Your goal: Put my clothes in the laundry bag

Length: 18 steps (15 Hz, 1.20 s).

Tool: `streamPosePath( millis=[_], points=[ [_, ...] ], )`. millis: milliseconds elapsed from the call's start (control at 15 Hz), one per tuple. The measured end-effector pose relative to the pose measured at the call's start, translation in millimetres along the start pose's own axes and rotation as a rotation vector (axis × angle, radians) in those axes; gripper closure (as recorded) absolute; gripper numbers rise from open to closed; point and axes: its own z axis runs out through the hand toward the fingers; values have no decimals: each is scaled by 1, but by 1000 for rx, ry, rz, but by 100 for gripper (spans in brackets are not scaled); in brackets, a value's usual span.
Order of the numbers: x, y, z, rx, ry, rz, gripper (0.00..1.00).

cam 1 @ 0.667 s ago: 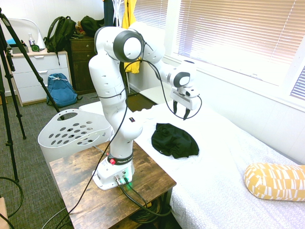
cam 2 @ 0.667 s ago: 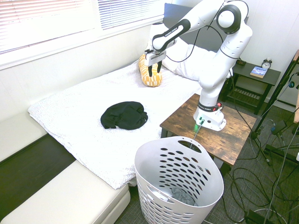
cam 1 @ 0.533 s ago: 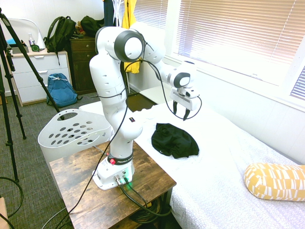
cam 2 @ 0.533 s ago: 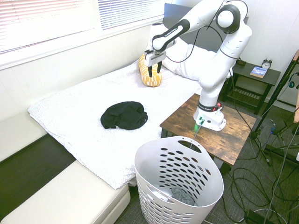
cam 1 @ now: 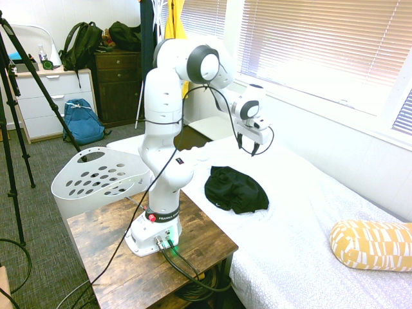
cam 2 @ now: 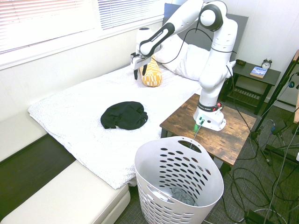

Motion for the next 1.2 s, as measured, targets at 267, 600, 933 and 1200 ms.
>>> streamPosePath(
  millis=[267, 600, 933, 1200],
  points=[
    [-11, -17, 130, -74, 15, -117, 0],
    [-8, -24, 263, -129, 54, -220, 100],
    [5, -15, 311, -127, 42, -221, 100],
    [5, -11, 316, -120, 22, -218, 100]
  ],
)
